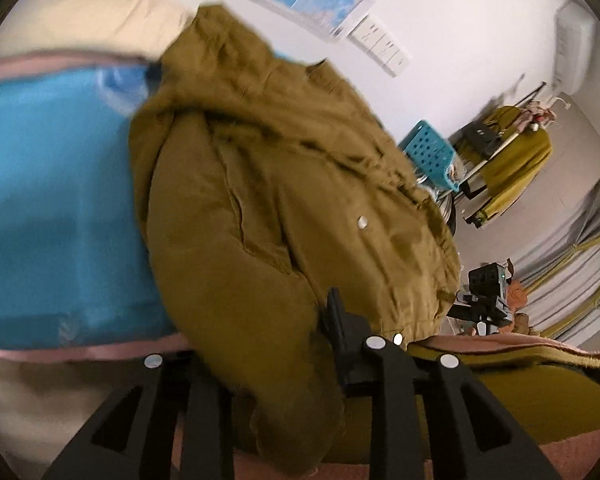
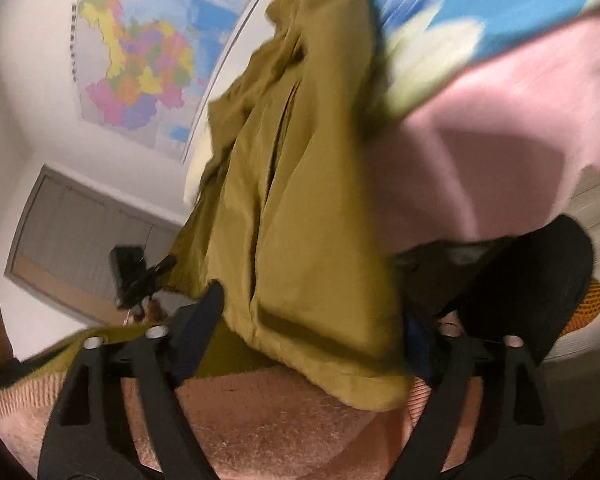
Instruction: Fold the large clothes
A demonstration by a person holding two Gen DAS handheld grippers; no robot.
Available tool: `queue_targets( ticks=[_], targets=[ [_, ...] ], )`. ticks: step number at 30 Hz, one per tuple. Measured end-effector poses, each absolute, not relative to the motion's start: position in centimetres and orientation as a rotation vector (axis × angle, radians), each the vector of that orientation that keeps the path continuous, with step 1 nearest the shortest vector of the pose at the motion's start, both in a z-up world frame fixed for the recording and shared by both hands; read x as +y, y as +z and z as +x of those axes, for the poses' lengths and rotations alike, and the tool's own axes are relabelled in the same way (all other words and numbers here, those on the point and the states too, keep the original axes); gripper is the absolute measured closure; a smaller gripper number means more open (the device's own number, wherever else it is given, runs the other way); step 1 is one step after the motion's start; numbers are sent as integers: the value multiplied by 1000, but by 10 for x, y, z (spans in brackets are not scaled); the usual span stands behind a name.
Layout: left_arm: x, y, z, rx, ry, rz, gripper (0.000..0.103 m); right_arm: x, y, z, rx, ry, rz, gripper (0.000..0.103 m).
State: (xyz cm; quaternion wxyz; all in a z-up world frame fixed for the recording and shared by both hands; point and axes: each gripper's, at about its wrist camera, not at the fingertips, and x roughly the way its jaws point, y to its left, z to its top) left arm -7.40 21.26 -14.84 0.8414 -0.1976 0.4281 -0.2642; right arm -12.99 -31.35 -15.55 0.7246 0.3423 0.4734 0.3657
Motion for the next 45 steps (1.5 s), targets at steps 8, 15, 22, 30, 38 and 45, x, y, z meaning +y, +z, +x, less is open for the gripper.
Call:
queue_targets(
  ticks=[8, 15, 22, 30, 38, 45],
  targets=[
    [214, -123, -82, 811, -594, -415, 95, -301, -80, -143, 831, 922, 664, 92],
    [213, -105, -81, 777, -601, -414, 95, -299, -40, -132, 729, 918, 644, 92],
    [218, -92, -77, 755, -613, -428, 94, -308, -26, -117, 672, 891, 685, 93],
    [221, -80, -69, 747, -599, -419, 94, -310, -7, -96, 638, 883, 701, 93],
    [224, -61, -56, 735, -580, -382, 94, -308, 17, -75, 609, 875, 677, 93],
    [228, -42, -39, 729, -564, -352, 93, -303, 38, -47, 593, 858, 665, 93]
  ],
)
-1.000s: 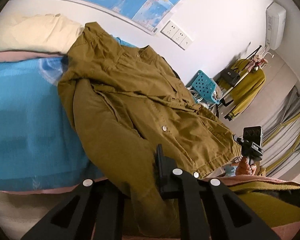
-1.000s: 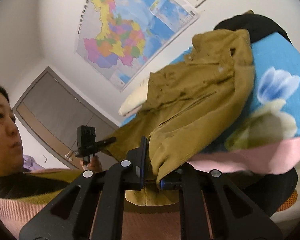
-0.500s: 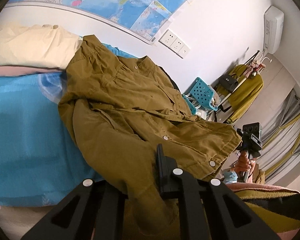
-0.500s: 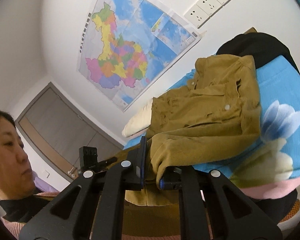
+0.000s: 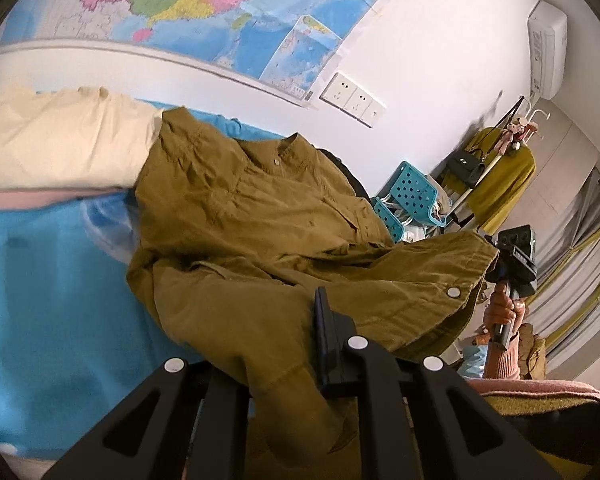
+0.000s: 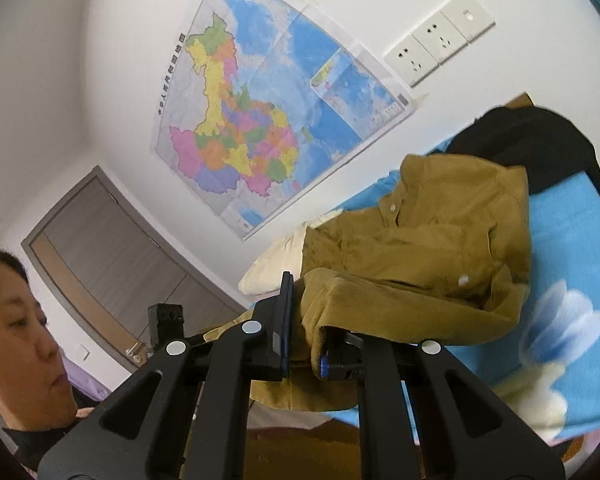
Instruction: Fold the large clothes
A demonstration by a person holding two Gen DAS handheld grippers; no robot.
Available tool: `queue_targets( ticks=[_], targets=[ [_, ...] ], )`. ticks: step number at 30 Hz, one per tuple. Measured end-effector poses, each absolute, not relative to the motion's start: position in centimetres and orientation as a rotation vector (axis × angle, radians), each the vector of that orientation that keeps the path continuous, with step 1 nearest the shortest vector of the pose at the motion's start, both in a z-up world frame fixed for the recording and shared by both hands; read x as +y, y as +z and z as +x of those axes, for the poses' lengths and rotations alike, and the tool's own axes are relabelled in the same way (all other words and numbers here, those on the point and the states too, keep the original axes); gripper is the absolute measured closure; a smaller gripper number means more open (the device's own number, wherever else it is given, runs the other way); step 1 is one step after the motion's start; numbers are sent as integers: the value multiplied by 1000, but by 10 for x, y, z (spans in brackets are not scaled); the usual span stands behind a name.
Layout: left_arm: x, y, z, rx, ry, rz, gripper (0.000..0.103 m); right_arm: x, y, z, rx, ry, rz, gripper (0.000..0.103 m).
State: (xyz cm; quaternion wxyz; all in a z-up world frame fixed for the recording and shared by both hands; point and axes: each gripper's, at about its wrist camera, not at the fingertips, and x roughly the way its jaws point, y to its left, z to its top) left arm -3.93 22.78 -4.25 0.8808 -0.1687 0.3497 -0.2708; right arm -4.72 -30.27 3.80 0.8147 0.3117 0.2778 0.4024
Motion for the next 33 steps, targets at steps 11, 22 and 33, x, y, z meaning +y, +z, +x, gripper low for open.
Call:
queue_targets(
  ticks=[11, 22, 33],
  targets=[
    [228, -17, -1, 725, -540, -301, 93, -295, 60, 3, 594, 836, 666, 93],
    [227, 6, 51, 757, -499, -267, 92, -293, 63, 60, 629, 798, 696, 93],
    [219, 18, 93, 764, -439, -205, 92, -292, 54, 107, 671, 760, 728, 92]
  ],
)
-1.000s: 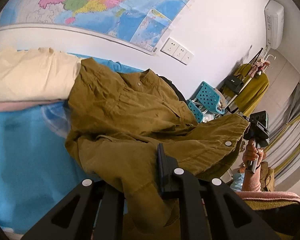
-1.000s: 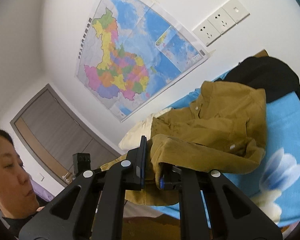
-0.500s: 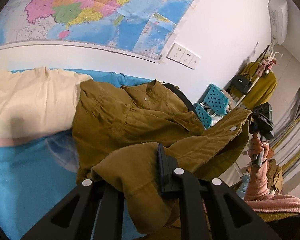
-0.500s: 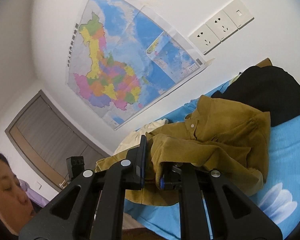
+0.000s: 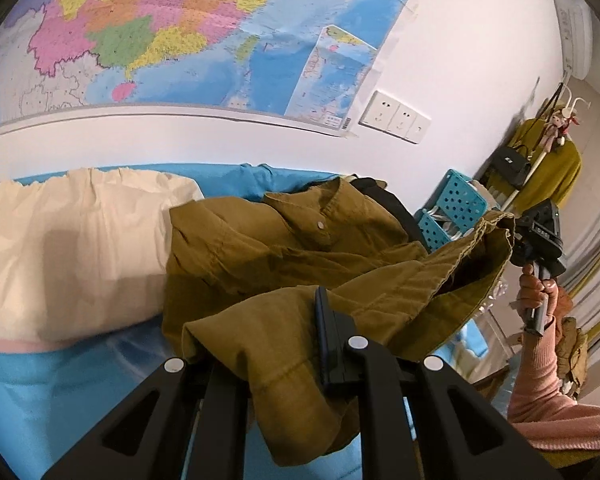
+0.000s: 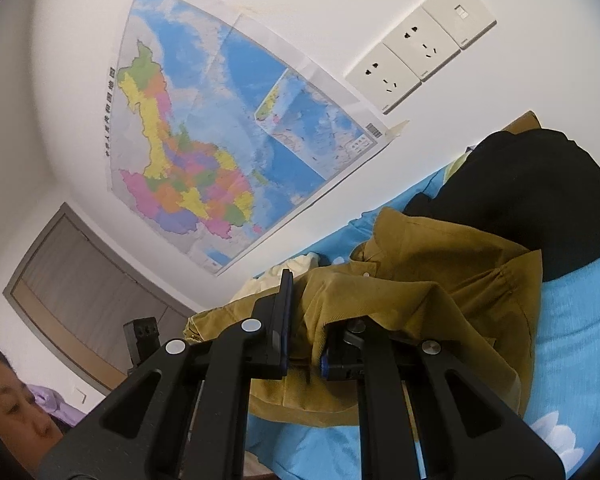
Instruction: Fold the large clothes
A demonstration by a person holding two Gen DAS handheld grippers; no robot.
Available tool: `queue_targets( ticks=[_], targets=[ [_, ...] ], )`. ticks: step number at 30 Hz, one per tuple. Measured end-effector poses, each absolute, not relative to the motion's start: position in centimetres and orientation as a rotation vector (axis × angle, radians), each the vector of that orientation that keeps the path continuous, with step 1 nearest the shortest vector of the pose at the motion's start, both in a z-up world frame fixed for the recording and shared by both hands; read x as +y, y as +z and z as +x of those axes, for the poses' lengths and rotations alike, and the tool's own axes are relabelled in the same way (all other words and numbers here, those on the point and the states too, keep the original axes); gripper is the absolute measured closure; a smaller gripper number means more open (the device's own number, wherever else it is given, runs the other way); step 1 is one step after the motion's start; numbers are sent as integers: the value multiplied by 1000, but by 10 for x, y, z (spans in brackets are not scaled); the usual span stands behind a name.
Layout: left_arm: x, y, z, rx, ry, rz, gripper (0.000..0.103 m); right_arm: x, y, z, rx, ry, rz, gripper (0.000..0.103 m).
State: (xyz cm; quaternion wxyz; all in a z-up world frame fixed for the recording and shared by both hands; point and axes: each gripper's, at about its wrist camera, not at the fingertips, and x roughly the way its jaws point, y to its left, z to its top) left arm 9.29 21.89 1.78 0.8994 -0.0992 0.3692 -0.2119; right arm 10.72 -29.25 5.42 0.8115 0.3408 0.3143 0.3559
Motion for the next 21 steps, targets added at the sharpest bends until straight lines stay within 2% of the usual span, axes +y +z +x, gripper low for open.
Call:
queue_targets(
  ticks=[21],
  targets=[
    [229, 14, 168, 811, -384, -227, 92, -281, 41, 178, 739, 693, 759, 92]
  ],
)
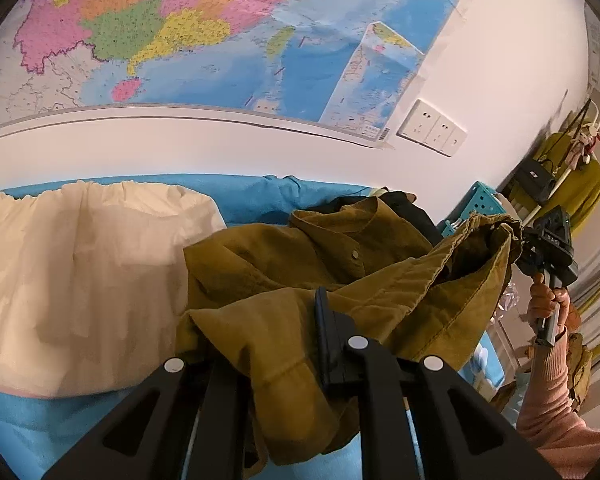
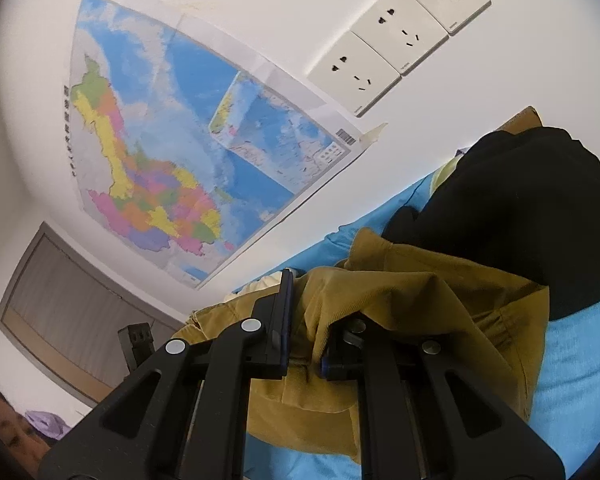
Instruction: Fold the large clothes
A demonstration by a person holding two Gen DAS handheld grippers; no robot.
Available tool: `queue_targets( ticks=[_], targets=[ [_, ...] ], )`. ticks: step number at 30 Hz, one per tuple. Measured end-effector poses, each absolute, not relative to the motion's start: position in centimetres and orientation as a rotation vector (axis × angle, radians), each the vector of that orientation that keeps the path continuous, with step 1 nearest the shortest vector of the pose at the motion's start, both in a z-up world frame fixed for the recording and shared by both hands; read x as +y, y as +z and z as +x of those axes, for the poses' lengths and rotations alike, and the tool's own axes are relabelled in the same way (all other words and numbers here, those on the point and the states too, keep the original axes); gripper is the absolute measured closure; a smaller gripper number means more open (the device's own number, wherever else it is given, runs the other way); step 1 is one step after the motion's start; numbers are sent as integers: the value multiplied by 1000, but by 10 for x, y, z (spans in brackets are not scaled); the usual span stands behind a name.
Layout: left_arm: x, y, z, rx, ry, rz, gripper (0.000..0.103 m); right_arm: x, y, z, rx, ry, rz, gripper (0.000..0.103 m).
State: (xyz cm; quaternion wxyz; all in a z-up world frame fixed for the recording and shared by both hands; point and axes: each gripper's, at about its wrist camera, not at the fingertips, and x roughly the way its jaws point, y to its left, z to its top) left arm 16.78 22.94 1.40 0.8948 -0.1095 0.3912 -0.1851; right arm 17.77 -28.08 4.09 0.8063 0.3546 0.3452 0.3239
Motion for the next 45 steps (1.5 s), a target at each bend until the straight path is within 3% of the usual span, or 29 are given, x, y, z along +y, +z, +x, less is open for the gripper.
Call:
queue_targets(
  ticks=[45],
  targets=[
    [234, -36, 277, 968, -246, -246, 91, -270, -41, 288, 958, 546, 819, 91]
  ],
)
